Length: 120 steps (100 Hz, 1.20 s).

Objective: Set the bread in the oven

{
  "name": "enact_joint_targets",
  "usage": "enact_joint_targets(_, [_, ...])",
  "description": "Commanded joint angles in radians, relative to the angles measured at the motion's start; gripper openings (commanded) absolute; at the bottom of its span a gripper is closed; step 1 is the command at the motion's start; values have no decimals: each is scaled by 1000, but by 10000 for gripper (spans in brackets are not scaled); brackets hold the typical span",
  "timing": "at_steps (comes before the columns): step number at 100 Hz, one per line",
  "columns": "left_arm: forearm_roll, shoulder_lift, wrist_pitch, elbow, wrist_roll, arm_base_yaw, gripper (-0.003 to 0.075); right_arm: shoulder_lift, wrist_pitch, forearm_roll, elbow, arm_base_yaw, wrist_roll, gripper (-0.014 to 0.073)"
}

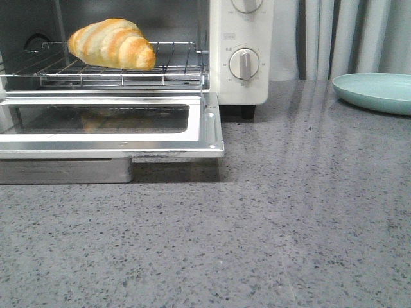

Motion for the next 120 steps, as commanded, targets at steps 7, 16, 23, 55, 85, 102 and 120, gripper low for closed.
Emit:
enact_joint_targets(7, [-2,-30,-53,24,-10,5,-21,13,-79,90,12,-78,-137,-49])
enact_joint_targets(16, [-2,-30,-53,24,-10,5,-21,13,-25,90,12,-119,-137,-49])
enact_joint_targets(23, [-2,-30,-53,24,-10,5,-21,13,26,91,12,-143,-137,-49])
enact_joint_targets(55, [-2,-30,-53,24,-10,5,-21,-73,200,77,12,-161,-137,-49])
enact_joint_targets(85, [-2,-30,-53,24,-10,5,-21,-71,201,77,12,-161,-137,-49])
enact_joint_targets(102, [-2,-30,-53,24,-10,5,-21,-71,201,77,12,-161,-137,-49])
enact_joint_targets(120, [-2,-30,-53,24,-10,5,-21,-71,201,77,12,-161,-137,-49])
